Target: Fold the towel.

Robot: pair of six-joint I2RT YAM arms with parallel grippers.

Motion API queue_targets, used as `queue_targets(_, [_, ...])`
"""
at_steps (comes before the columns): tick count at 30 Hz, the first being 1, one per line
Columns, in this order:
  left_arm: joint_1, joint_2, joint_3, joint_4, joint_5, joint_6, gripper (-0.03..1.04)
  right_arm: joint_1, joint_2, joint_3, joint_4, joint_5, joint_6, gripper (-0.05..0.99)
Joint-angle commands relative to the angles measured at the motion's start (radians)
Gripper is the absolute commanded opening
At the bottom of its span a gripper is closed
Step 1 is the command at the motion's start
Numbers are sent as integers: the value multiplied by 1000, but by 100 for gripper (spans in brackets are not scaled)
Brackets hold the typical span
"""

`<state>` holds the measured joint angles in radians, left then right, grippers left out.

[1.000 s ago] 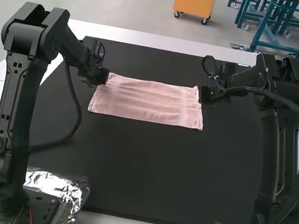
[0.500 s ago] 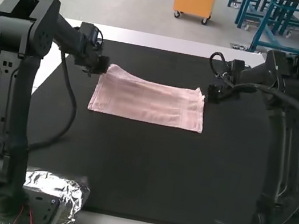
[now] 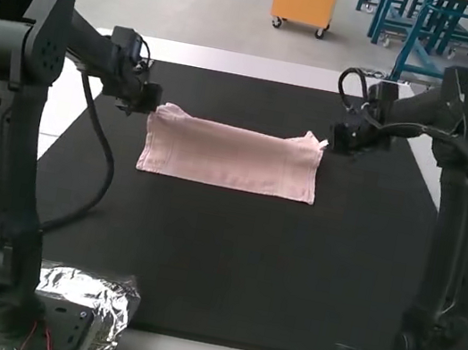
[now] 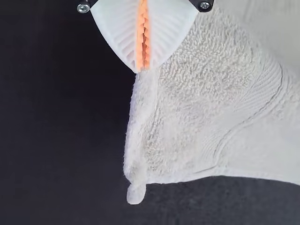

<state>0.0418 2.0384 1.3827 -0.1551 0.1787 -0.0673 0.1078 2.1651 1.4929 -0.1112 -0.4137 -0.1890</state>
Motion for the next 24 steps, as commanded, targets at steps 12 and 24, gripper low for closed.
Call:
queue_targets(12, [38,-207,-234,-4,-15,49,2,-28,-208,-223,-50,-57,-24,-2])
queue_targets(24, [36,-280,-479,106,-16,50,33,-33,-257,-408,-5,-25,0,35])
